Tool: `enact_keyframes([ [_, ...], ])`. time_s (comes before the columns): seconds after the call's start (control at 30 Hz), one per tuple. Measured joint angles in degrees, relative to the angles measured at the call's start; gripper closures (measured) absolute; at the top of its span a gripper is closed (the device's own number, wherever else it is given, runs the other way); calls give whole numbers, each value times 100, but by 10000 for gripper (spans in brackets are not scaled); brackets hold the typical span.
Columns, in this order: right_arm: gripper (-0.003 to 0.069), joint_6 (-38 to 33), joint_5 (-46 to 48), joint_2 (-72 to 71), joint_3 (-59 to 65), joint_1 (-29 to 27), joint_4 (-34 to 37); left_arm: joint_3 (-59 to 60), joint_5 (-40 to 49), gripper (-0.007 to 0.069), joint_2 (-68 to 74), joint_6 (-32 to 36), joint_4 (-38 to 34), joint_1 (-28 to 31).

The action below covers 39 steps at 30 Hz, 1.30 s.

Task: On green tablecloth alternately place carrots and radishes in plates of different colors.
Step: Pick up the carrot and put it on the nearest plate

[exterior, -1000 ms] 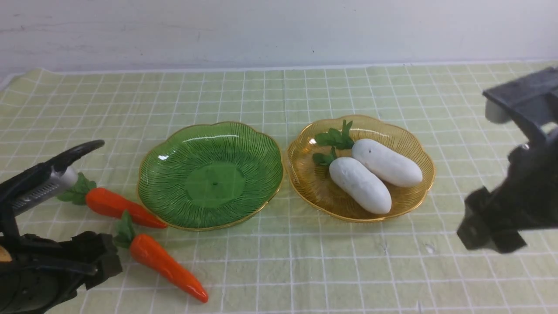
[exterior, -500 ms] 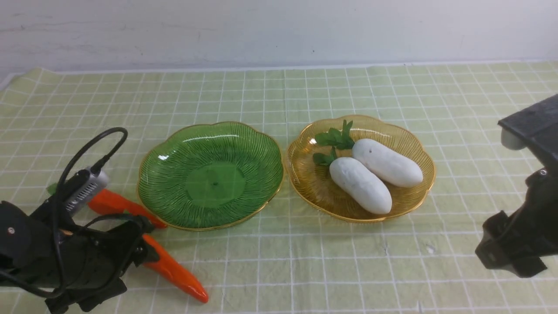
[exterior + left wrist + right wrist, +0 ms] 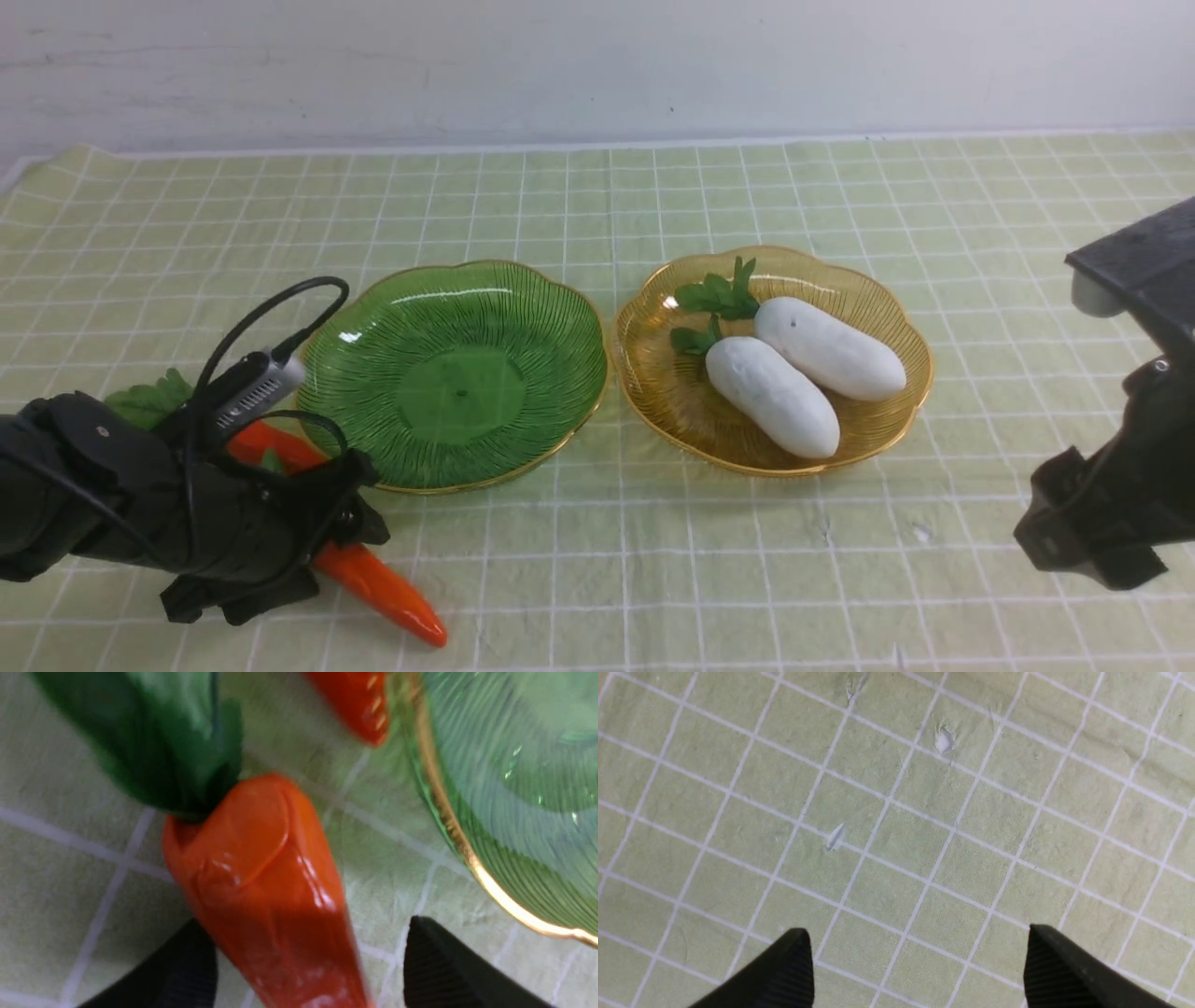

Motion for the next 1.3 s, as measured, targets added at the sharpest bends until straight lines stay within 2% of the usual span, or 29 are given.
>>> enact_keyframes([
  [0.1, 108, 0, -119, 0, 0, 0, 0, -54, 14, 162, 59, 205, -13, 1],
  [0.13, 108, 0, -188, 0, 0, 0, 0, -54, 20, 216, 72, 338, 41, 1],
  [0.2, 108, 0, -211, 0, 0, 0, 0, -59, 49, 251, 74, 394, 82, 7],
  [0.3, 109, 0, -228, 0, 0, 0, 0, -59, 155, 356, 79, 432, 277, 13],
  [0.5, 109, 0, -233, 0, 0, 0, 0, -116, 925, 363, -128, 222, 1321, 48],
  [0.6, 109, 0, -279, 0, 0, 0, 0, -589, 2444, 363, -498, -688, 2720, 254],
  [0.67, 109, 0, -316, 0, 0, 0, 0, -830, 3015, 363, -663, -1013, 3227, 302],
  [0.7, 109, 0, -404, 0, 0, 0, 1, -1316, 3680, 363, -880, -1466, 3842, 315],
  [0.77, 109, 0, -444, 0, 0, 0, 52, -1827, 4121, 363, -1009, -1823, 4356, 273],
  [0.9, 109, 0, -451, 0, 0, 0, 224, -2746, 4085, 363, -941, -1980, 4687, -111],
  [1.07, 109, -142, -451, 0, 0, 0, 563, -3823, 4020, 363, -114, -2132, 4561, -884],
  [1.17, 109, -168, -464, 0, 0, 0, 628, -4368, 3976, 363, 553, -2246, 4432, -1132],
  [1.3, 109, -173, -503, 0, 0, 0, 640, -5243, 3475, 363, 1544, -2610, 4348, -1275],
])
